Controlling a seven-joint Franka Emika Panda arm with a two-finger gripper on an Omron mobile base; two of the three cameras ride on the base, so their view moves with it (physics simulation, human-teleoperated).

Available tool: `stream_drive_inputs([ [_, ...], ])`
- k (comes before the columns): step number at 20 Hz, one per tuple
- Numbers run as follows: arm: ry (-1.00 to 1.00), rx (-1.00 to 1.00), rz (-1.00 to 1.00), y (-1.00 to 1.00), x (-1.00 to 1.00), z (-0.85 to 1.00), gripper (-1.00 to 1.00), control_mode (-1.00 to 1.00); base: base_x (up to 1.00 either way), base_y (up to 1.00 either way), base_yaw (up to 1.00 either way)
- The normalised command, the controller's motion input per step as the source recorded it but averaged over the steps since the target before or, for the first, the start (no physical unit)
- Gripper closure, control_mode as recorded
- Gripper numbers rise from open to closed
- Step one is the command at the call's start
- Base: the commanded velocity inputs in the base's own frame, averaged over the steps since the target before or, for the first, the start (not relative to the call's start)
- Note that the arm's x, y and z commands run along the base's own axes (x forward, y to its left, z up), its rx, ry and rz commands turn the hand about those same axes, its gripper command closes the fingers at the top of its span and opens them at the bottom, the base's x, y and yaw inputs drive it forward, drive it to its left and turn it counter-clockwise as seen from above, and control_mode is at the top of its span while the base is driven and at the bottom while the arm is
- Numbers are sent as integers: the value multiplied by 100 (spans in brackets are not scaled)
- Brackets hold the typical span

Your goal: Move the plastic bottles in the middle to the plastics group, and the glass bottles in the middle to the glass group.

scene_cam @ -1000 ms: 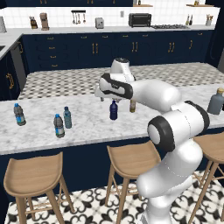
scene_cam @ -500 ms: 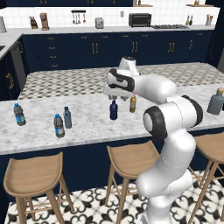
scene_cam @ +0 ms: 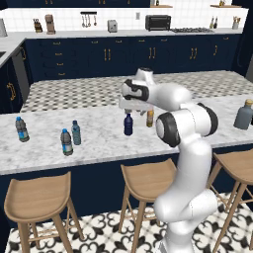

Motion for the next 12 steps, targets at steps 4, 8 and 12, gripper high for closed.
stream_drive_inputs([
  [4,0,-9,0,7,33,-35,-100,-100,0,0,0],
  [8,0,-7,0,1,32,-28,-100,-100,0,0,0],
  [12,0,0,0,3,38,-19,-100,-100,0,0,0],
])
